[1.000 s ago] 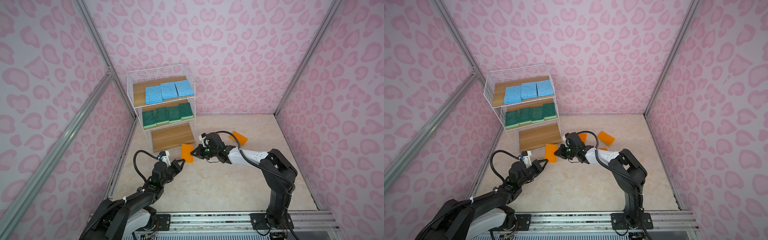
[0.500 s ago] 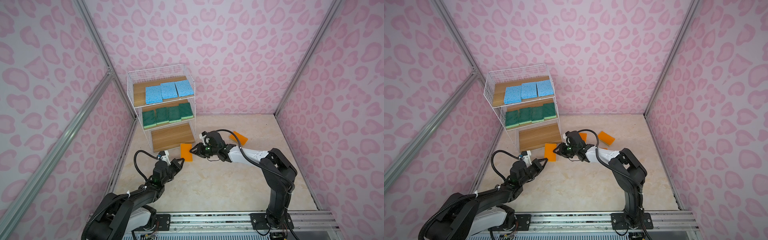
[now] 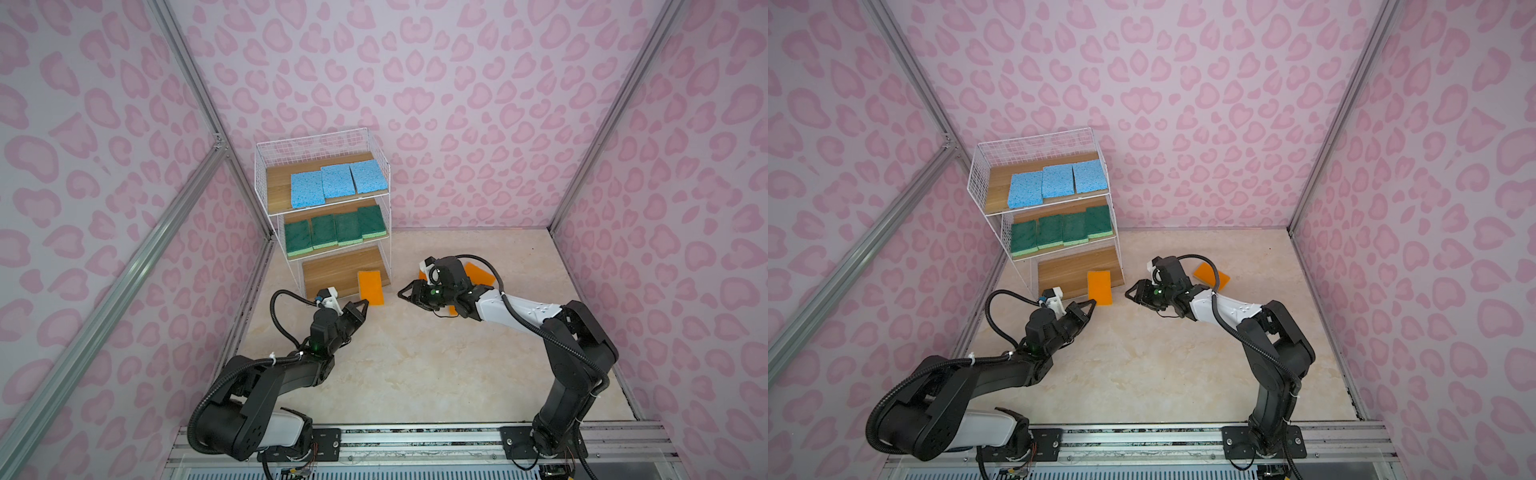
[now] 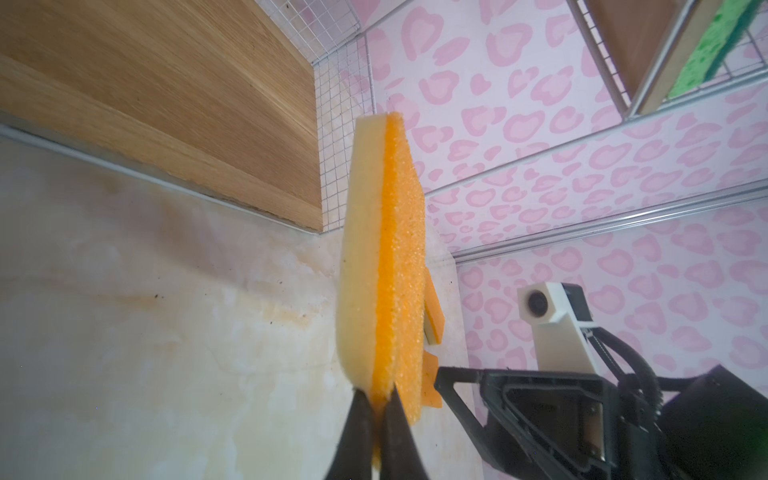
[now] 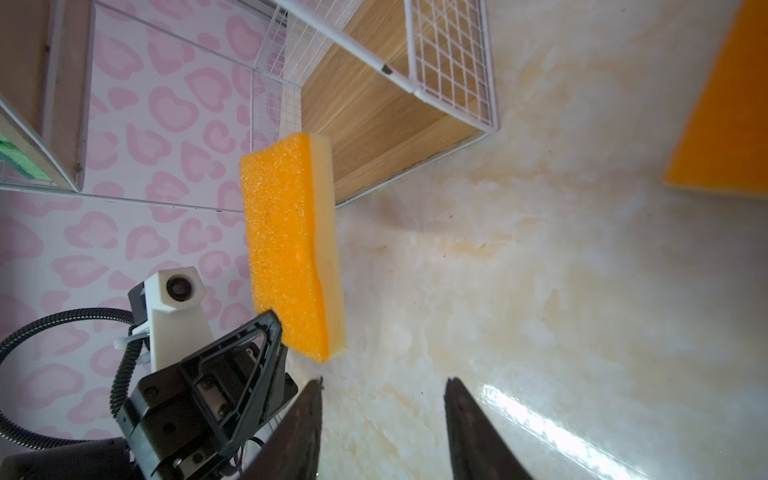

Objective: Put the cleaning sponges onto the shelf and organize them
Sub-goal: 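Close the left gripper on the orange sponge and open the right gripper, then carry the orange sponge to the bottom shelf with the left gripper while the right withdraws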

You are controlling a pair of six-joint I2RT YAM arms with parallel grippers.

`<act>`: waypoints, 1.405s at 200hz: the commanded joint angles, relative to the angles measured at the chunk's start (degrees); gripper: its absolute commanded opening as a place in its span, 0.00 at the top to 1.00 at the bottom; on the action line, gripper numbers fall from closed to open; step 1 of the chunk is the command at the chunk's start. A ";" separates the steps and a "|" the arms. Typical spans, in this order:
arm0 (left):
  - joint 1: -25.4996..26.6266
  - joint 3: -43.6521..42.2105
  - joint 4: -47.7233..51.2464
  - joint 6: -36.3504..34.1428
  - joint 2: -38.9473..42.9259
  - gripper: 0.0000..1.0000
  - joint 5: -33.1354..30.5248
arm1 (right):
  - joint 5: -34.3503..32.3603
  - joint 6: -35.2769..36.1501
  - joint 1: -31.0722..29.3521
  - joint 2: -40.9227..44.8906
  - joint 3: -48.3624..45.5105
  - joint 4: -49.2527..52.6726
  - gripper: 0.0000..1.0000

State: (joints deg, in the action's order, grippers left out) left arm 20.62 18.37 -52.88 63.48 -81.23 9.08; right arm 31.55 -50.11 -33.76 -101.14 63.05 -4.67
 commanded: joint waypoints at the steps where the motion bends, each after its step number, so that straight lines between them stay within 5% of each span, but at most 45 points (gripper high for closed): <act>1: -0.90 2.53 -7.12 0.84 -3.78 0.96 0.13 | 0.00 1.55 1.23 2.01 -2.57 -0.27 0.51; 81: -2.10 13.23 -12.03 0.92 -19.44 0.97 0.53 | 0.25 4.00 6.85 9.30 -11.12 1.00 0.51; 281: 0.00 27.91 -10.47 7.44 -37.75 0.96 -5.90 | 1.80 6.05 13.01 12.72 -16.01 2.27 0.51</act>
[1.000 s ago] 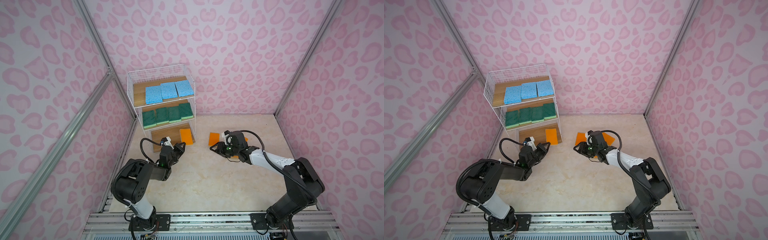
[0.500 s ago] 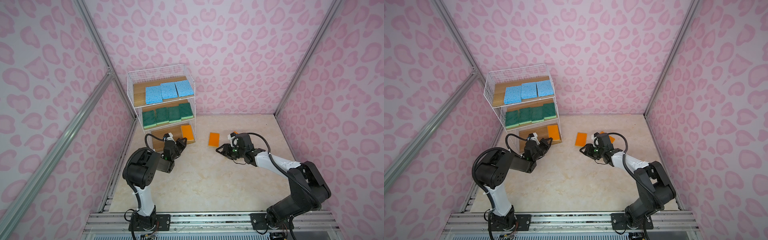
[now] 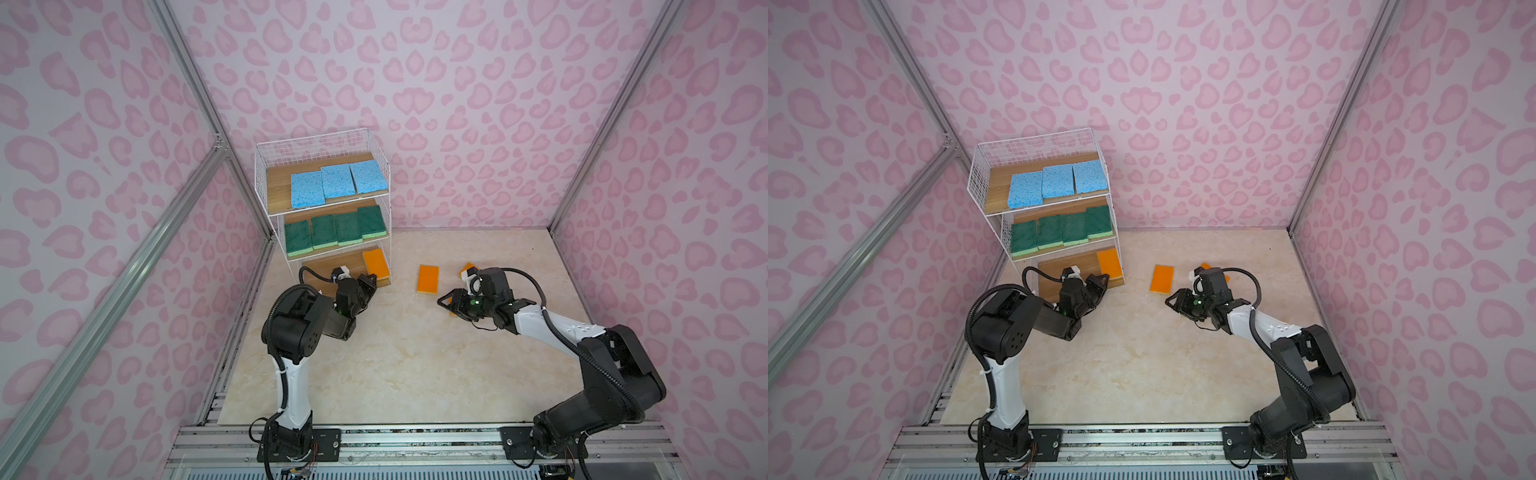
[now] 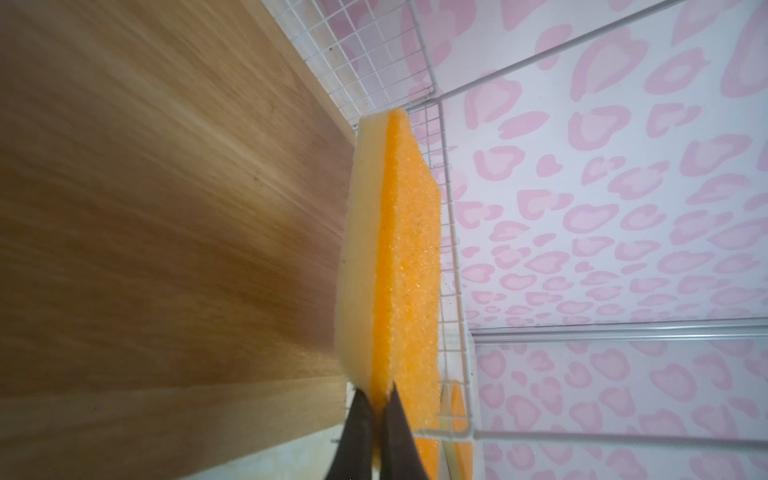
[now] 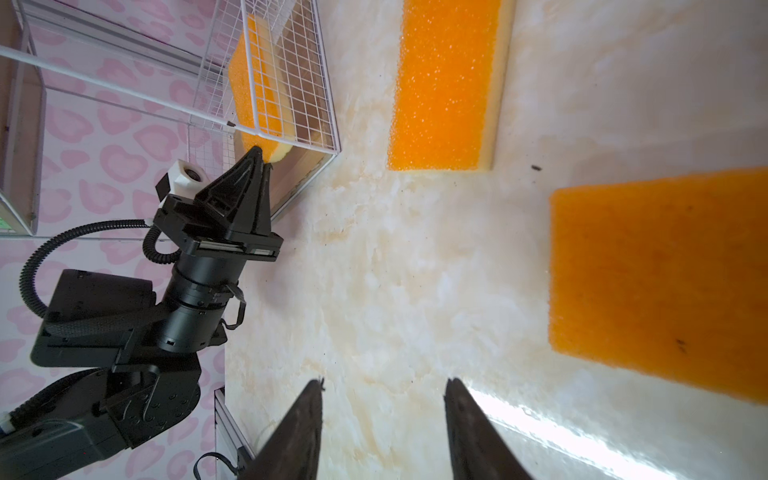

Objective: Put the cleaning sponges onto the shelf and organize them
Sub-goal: 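Carry the orange sponge to the bottom shelf with the left gripper while the right withdraws, then push the orange sponge onto the bottom shelf with the left gripper while the right hovers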

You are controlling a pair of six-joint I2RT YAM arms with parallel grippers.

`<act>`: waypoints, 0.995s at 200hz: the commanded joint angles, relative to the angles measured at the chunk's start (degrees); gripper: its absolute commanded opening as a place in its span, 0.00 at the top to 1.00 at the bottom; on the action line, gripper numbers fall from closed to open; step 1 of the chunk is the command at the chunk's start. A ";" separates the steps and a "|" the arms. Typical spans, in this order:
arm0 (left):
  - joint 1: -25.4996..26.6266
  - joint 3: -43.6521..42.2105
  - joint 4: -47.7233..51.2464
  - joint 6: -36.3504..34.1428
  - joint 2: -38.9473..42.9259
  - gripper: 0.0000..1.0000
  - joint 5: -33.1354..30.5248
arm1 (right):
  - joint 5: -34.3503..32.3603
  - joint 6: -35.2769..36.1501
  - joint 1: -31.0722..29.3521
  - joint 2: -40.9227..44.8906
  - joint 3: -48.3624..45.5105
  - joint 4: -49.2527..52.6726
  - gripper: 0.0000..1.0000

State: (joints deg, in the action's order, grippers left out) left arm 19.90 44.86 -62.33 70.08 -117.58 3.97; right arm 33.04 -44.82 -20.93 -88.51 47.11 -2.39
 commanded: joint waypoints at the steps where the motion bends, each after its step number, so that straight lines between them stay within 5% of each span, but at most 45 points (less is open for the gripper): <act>1: 0.78 1.44 -1.04 0.84 -1.46 0.96 -0.84 | 0.30 0.77 0.18 0.04 -0.04 0.01 0.51; 103: 0.63 -2.47 -0.16 1.09 0.68 0.93 -2.91 | -0.15 0.23 0.17 -1.31 1.87 0.07 0.51; 199: 0.40 -1.87 2.93 -0.77 1.51 0.33 1.42 | -1.55 0.26 0.03 -0.81 2.69 1.19 0.51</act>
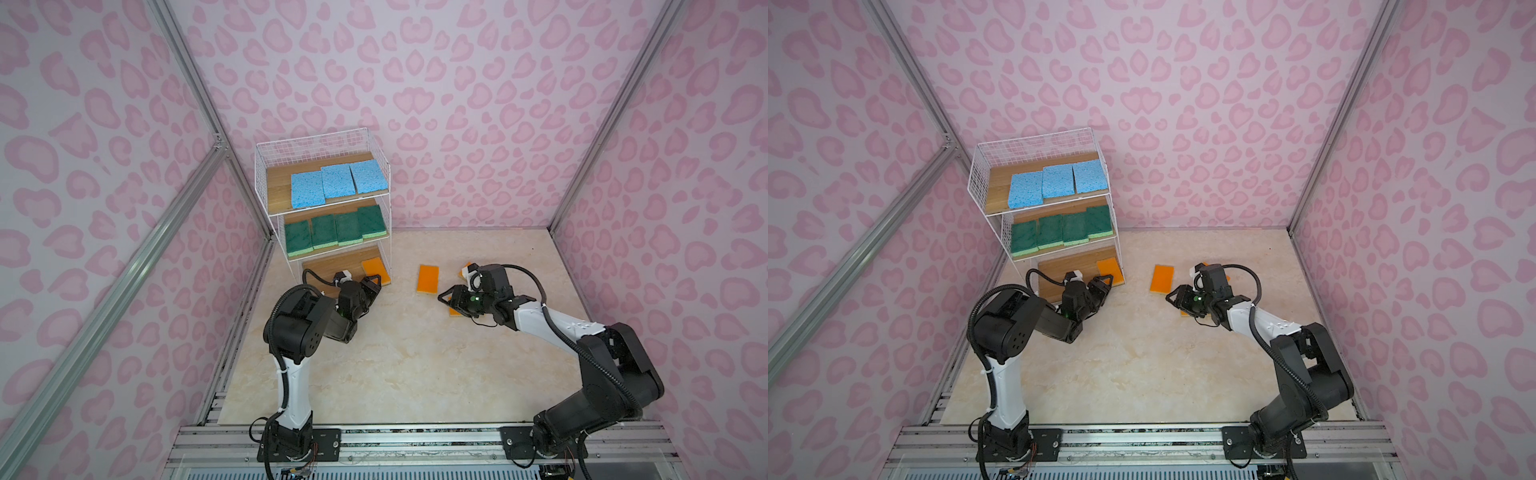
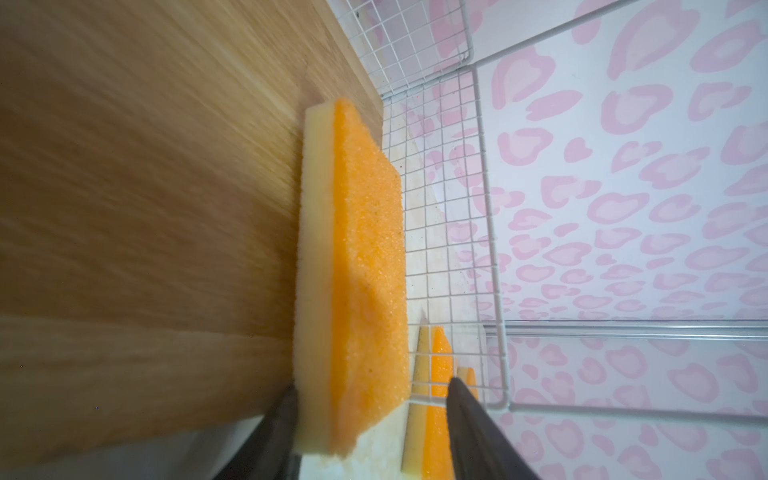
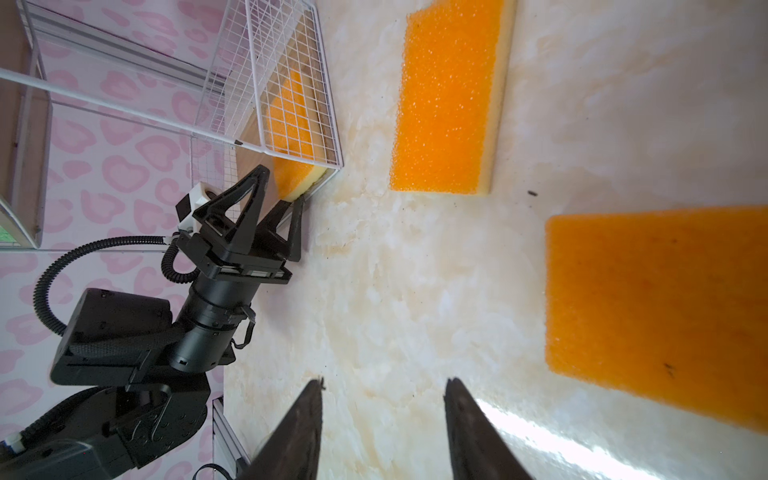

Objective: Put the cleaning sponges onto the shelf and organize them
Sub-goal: 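Push the orange sponge onto the bottom shelf with the left gripper while the right hovers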

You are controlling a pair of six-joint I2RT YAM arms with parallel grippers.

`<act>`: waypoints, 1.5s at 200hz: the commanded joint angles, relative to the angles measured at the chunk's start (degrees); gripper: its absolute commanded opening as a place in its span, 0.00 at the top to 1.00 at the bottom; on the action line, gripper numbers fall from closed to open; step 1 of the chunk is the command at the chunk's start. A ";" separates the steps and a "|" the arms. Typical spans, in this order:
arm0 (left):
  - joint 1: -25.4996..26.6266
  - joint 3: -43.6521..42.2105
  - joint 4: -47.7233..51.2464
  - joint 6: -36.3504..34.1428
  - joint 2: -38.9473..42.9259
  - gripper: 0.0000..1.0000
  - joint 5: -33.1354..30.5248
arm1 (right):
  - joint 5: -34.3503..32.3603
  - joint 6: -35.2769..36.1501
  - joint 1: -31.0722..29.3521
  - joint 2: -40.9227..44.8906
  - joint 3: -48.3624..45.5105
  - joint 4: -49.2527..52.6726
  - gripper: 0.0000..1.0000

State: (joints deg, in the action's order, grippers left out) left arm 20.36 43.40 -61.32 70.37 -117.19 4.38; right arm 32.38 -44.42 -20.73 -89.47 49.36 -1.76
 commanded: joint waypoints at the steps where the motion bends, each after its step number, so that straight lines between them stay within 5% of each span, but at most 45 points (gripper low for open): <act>1: -0.06 -0.41 1.96 -1.04 1.14 0.32 1.08 | -0.90 -0.18 -0.13 0.16 0.46 0.58 0.51; 96: 2.36 -3.92 11.04 -6.37 10.05 0.00 -0.81 | -5.56 1.94 -0.53 0.36 4.26 5.66 0.50; 145: 2.34 -2.64 14.28 -7.18 9.87 0.00 1.48 | -7.47 2.41 -1.08 1.86 5.70 8.09 0.48; 195: 2.40 -3.84 17.30 -5.46 10.65 0.15 1.39 | -7.82 2.71 -1.12 2.95 5.51 9.51 0.49; 264: 2.74 -8.52 17.98 -4.53 13.56 0.17 0.34 | -6.38 2.87 -1.48 1.66 5.25 8.20 0.49; 300: 2.84 -11.56 16.46 -3.56 13.89 0.42 -0.07 | -5.93 2.50 -1.89 1.79 3.60 6.35 0.48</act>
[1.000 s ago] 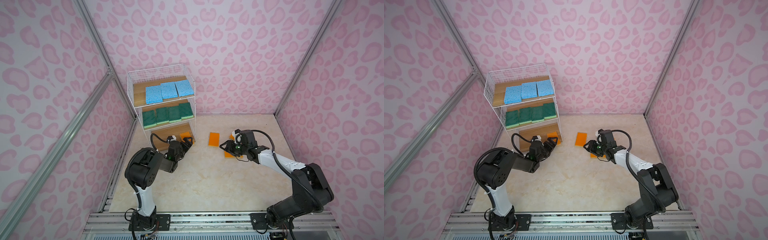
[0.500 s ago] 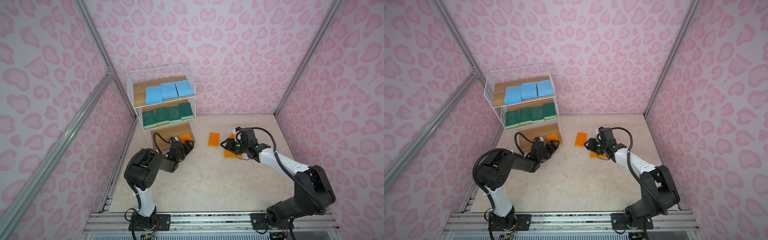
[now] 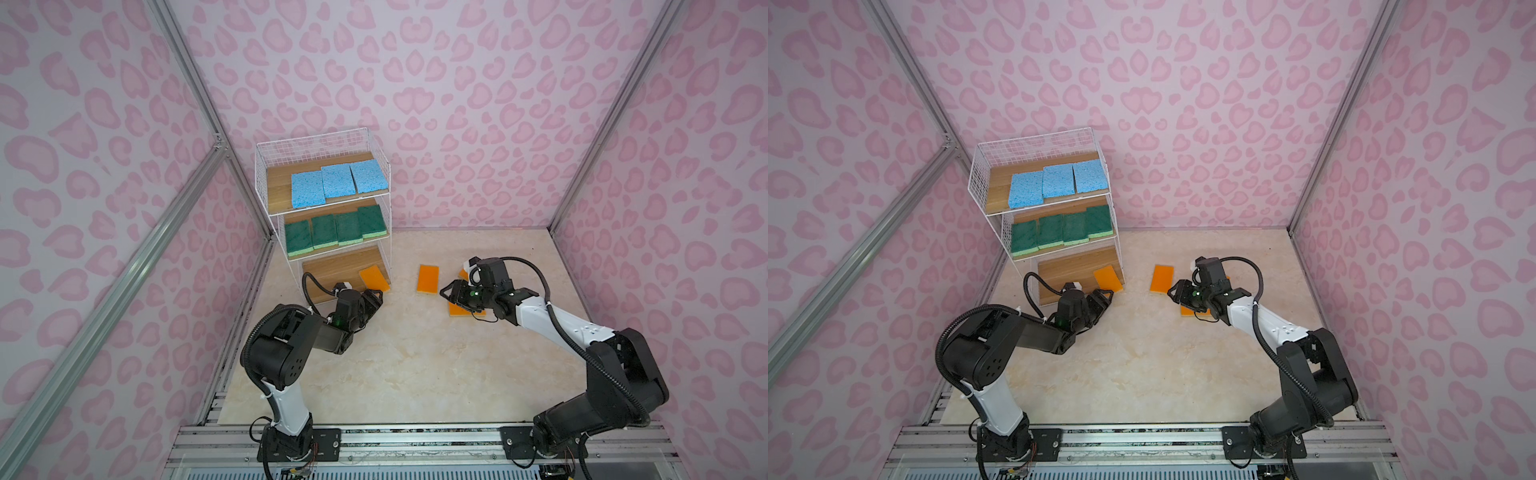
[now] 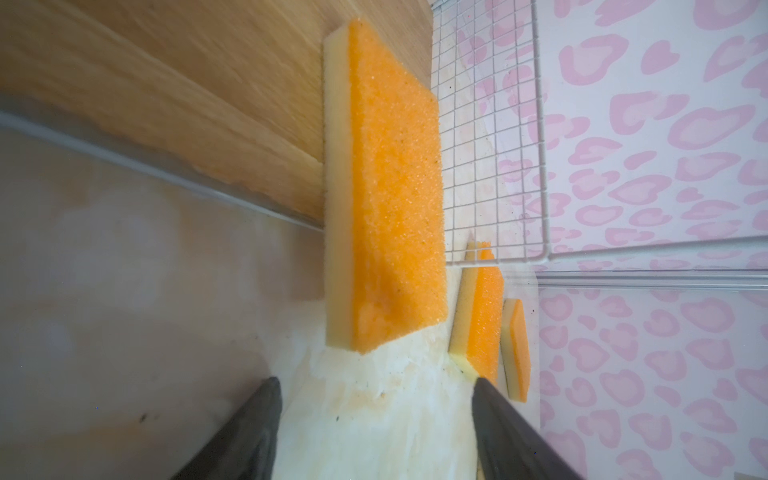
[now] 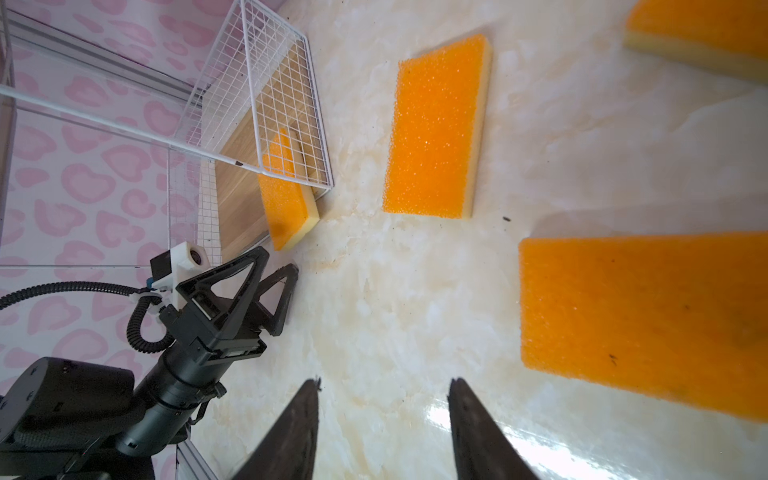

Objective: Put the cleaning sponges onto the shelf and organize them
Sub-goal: 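Push the orange sponge onto the bottom shelf with the left gripper while the right hovers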

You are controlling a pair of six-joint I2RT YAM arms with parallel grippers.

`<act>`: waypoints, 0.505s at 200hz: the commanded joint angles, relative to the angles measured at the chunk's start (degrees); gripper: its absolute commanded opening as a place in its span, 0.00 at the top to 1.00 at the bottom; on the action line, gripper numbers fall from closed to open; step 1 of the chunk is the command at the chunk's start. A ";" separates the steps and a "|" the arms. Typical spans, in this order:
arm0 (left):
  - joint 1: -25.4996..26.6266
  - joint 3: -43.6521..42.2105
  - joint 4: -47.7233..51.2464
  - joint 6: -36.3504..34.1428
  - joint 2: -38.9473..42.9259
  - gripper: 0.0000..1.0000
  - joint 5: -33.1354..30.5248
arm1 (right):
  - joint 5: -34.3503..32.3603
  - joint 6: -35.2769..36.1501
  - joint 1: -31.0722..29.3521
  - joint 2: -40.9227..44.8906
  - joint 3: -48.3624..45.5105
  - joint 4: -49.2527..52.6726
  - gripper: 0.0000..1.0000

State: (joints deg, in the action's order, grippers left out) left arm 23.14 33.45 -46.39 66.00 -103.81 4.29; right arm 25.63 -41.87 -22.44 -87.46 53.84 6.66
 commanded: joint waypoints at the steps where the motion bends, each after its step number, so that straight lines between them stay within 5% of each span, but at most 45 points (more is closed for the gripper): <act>1: 0.07 -1.71 1.50 0.85 0.53 0.43 0.01 | 0.82 -0.10 -0.21 -0.28 -0.91 -2.16 0.48; 27: 0.07 -1.69 1.96 1.06 0.42 0.72 0.07 | 1.45 -0.56 -0.24 -1.29 -1.08 -3.78 0.49; 101: -0.74 2.24 2.09 1.31 -4.21 0.89 -1.04 | 1.72 -0.15 -0.15 -2.19 -1.11 -4.72 0.49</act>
State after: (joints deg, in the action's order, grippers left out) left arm 22.92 34.68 -44.69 67.00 -106.76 4.32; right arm 27.14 -42.50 -22.61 -89.14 52.93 2.83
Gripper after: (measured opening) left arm 0.130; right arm 0.513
